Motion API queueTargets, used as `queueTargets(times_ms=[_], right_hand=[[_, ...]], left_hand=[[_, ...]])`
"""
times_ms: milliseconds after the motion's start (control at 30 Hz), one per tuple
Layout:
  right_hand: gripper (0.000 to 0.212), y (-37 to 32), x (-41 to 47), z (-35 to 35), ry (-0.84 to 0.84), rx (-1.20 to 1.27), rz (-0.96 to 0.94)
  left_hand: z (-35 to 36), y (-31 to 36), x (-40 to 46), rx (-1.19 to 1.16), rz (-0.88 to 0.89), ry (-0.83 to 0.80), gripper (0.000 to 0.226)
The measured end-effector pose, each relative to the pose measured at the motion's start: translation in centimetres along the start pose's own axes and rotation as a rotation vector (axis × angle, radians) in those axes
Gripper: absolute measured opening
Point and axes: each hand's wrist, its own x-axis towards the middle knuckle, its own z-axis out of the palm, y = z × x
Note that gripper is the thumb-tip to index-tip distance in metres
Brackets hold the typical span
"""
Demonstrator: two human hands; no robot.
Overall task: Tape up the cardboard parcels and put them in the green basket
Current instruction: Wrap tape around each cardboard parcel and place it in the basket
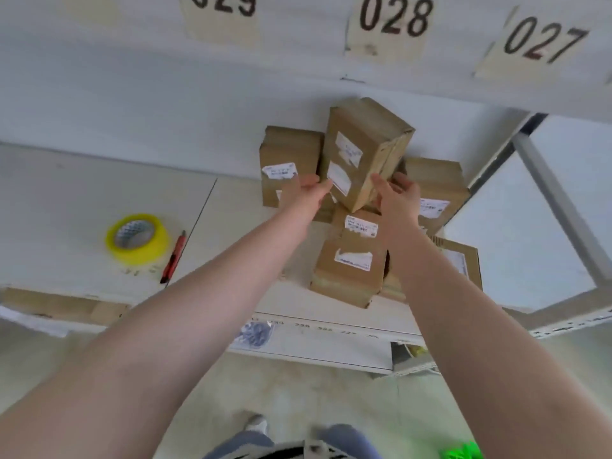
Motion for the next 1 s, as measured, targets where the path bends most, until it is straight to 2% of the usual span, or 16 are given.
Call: queueTargets(times_ms=[100, 233, 333, 400, 533, 667, 733, 800, 833, 900, 1000], right_hand=[[0.084, -0.7, 2.3, -0.1, 0.011, -0.133, -0.013], [0.103, -0.4, 5.1, 1.1, -0.018, -0.201, -0.042], [0.122, 0.0, 6.7, 2.8, 0.009, -0.189, -0.091], [0.127, 0.3, 7.6, 3.5, 0.034, -0.151, -0.124], [0.113, 0.3, 8.8, 3.6, -0.012, -0.166, -0.155], [0.078, -0.6, 8.2, 3.4, -0.022, -0.147, -0.198], [0.069, -1.3, 6.9, 3.7, 0.016, -0.105, -0.244], [0.068, -2.1, 5.2, 4.2, 0.048, -0.074, -0.298], [0.069, -2.5, 4.2, 4.8, 0.052, -0.055, -0.32], [0.073, -3.3, 1.8, 6.5, 0.055, -0.018, -0.366], [0.082, -3.9, -2.1, 10.6, 0.085, -0.013, -0.418]], left_hand=[[1.7, 1.7, 3.1, 0.21, 0.101, -0.032, 0.053], [2.3, 2.7, 7.7, 0.319, 0.134, -0.081, 0.068], [2.8, 3.1, 10.3, 0.438, 0.119, -0.108, 0.078], [3.2, 3.3, 11.7, 0.513, 0.136, -0.13, 0.085], [3.0, 4.1, 14.1, 0.707, 0.229, -0.19, 0.082], [2.8, 4.1, 14.7, 0.784, 0.356, -0.245, 0.073], [2.2, 4.0, 14.6, 0.833, 0.466, -0.22, 0.075], [1.2, 4.1, 14.0, 0.778, 0.582, -0.202, 0.078], [0.4, 4.4, 13.4, 0.665, 0.609, -0.228, 0.078], [-1.8, 5.0, 11.8, 0.394, 0.587, -0.306, 0.081], [-6.3, 5.7, 10.1, 0.199, 0.557, -0.311, 0.085]])
